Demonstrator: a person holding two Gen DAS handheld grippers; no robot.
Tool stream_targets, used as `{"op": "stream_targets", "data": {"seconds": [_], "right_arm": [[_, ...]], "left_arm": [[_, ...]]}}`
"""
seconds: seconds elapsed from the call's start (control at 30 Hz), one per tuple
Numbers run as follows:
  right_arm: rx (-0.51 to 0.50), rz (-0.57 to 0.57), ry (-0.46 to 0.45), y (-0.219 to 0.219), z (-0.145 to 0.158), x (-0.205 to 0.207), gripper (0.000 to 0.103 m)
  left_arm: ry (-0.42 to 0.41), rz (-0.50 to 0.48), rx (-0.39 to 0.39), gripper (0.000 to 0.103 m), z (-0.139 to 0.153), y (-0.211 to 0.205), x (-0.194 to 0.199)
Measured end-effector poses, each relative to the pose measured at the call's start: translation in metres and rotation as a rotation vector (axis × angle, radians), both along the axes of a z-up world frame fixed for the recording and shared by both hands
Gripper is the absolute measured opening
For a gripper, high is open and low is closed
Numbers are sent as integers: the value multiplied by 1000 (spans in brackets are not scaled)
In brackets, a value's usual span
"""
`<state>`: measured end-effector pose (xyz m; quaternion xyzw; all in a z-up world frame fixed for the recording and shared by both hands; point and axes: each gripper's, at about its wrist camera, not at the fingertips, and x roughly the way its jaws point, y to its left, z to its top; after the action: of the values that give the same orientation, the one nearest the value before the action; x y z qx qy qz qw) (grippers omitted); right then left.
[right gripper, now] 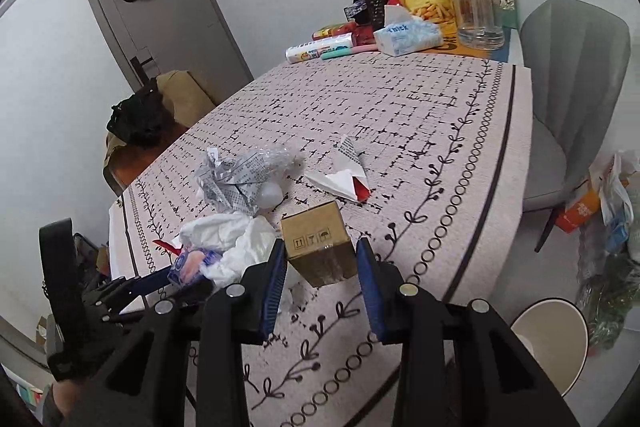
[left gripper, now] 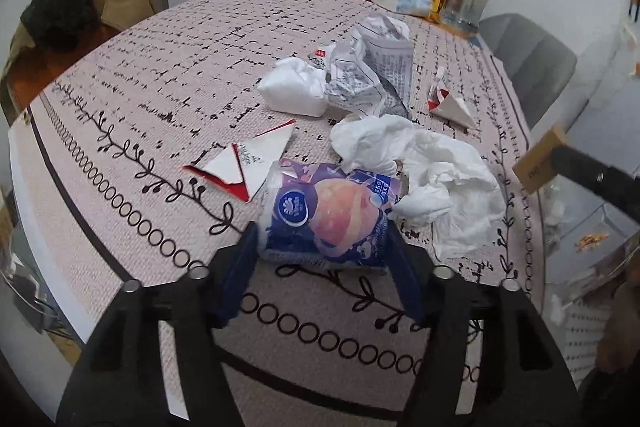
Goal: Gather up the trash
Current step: 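Grasp the blue wrapper with the left tool while the right tool grasps the cardboard box, then carry both items over the trash bin and open both tools to drop them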
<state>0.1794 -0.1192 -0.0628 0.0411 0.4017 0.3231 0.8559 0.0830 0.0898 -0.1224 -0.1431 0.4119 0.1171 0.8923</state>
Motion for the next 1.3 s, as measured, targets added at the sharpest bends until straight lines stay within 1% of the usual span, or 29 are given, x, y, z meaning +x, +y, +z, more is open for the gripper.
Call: {"op": "stream_targets", "data": {"seconds": [0.1, 0.23, 0.3, 0.5, 0.63, 0.77, 0.93, 1.13, 1.3], "right_arm": [[-1, -3, -1, -4, 2, -7, 35], [3, -2, -13, -7, 7, -15, 35], [8, -1, -21, -9, 10, -19, 35], [24, -17, -38, -22, 16, -26, 36], [33, -41, -48, -37, 20, -25, 35], [39, -72, -62, -54, 23, -26, 36], [32, -141, -64, -86, 22, -24, 36], [32, -234, -48, -127, 14, -18, 36], [29, -308, -24, -161, 0, -7, 36]], "left_arm": [[-33, -1, -56, 57, 6, 7, -12], [-96, 1, -77, 57, 20, 10, -29], [-121, -1, -78, 57, 28, 10, -36], [-170, -20, -55, 57, 50, -4, -36], [-188, -55, -43, 57, 60, -21, -29], [-200, -120, -29, 57, 69, -45, -14], [-212, -192, -33, 57, 76, -74, 4], [-196, -273, -51, 57, 76, -107, 29], [-170, -324, -64, 57, 71, -133, 52]]}}
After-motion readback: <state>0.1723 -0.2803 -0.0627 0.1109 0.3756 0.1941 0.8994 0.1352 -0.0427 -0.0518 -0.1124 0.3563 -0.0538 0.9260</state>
